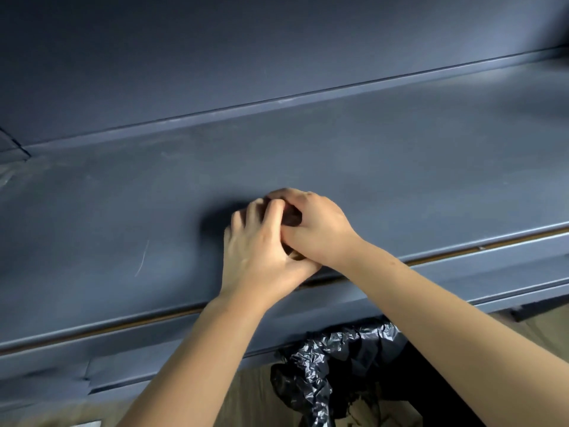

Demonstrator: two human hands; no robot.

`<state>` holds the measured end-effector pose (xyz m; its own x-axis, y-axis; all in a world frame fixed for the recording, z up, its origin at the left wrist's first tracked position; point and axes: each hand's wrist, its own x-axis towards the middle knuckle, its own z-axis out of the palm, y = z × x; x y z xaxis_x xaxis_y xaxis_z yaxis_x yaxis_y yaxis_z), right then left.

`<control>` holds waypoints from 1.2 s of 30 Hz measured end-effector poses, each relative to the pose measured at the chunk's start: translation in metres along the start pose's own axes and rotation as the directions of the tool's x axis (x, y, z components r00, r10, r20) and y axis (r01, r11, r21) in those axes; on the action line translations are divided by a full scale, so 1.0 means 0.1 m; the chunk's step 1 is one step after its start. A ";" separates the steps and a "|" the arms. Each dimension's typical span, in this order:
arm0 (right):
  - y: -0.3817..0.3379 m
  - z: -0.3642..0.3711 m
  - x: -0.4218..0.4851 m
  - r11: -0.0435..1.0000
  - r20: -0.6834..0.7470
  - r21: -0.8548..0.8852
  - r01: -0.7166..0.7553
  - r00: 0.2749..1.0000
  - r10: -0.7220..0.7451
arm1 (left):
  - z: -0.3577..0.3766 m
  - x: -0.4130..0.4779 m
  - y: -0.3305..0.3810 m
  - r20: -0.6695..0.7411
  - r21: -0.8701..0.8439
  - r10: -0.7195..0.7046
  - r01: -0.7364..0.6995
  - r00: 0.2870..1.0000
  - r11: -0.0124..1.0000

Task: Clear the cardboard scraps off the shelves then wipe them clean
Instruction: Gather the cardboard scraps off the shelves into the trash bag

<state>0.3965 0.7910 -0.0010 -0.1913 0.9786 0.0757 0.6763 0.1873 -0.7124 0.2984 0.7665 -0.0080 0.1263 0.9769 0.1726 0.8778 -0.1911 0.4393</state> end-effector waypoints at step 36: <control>1.12 0.09 -2.16 0.844 -0.113 0.461 -0.273 0.926 0.361 | 1.33 -1.80 0.79 -0.020 -0.352 0.000 -0.008 1.000 0.936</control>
<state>0.5065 0.6001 -0.1034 0.1478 0.9831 -0.1082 0.2950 -0.1482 -0.9439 0.4062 0.5887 -0.1218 0.1171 0.9746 0.1907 0.6579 -0.2200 0.7202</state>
